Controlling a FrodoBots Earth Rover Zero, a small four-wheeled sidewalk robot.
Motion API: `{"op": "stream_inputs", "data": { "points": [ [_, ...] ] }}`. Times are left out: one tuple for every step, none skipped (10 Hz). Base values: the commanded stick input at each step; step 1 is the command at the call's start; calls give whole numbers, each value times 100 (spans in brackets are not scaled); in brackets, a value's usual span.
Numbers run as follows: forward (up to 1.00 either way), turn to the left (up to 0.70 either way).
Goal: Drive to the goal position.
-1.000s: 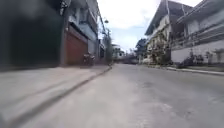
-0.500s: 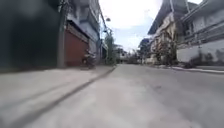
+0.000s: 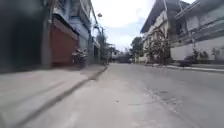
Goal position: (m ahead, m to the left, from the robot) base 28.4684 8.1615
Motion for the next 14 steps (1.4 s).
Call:
{"op": "stream_inputs", "data": {
  "points": [
    [100, -7],
    [100, -1],
    [100, 0],
    [100, 0],
    [100, 0],
    [100, 0],
    [100, 0],
    [100, 0],
    [100, 0],
    [100, 0],
    [100, 0],
    [100, 0],
    [100, 0],
    [100, 0]
  ]
}}
